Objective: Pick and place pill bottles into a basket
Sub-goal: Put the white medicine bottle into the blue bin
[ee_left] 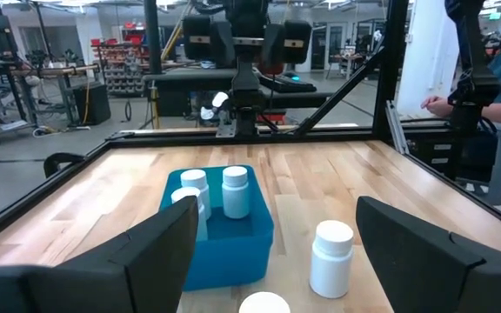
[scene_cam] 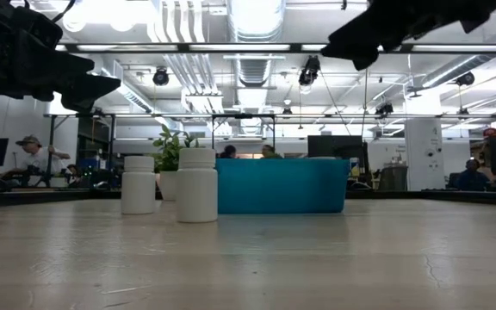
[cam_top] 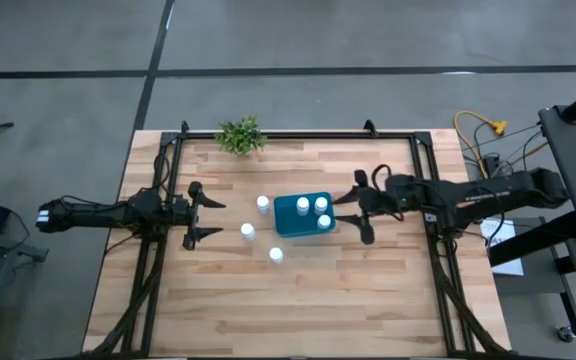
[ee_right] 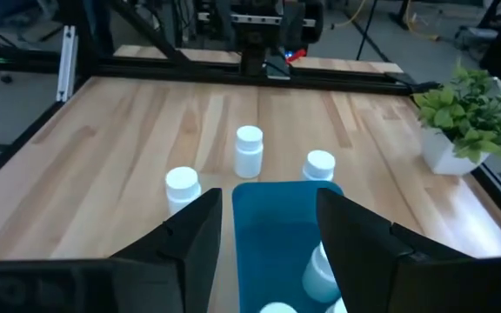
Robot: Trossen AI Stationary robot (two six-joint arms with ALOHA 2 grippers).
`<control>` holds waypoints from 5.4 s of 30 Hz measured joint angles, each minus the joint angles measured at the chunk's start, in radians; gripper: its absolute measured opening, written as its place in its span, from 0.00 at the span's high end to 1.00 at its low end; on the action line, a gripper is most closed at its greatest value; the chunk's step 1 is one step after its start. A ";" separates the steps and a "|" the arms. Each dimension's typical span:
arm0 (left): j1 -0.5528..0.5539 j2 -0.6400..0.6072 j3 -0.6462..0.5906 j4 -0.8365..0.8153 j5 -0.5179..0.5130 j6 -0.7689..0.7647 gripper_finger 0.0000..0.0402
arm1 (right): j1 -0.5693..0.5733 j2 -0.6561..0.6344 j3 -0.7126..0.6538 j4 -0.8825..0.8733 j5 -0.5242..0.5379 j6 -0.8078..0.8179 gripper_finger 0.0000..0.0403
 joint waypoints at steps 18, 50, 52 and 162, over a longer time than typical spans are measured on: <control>0.000 0.000 0.000 0.000 0.000 -0.003 0.27 | 0.017 -0.295 -0.287 0.189 0.010 0.023 0.56; 0.000 -0.001 0.000 0.006 0.000 -0.004 0.27 | 0.039 -0.732 -0.578 0.200 -0.024 0.010 0.56; 0.000 -0.001 0.000 0.005 0.000 -0.004 0.27 | 0.039 -0.743 -0.591 0.200 -0.024 0.010 0.56; 0.000 0.005 0.000 0.079 -0.156 0.050 0.27 | 0.038 -1.019 -0.600 -0.068 -0.021 0.016 0.98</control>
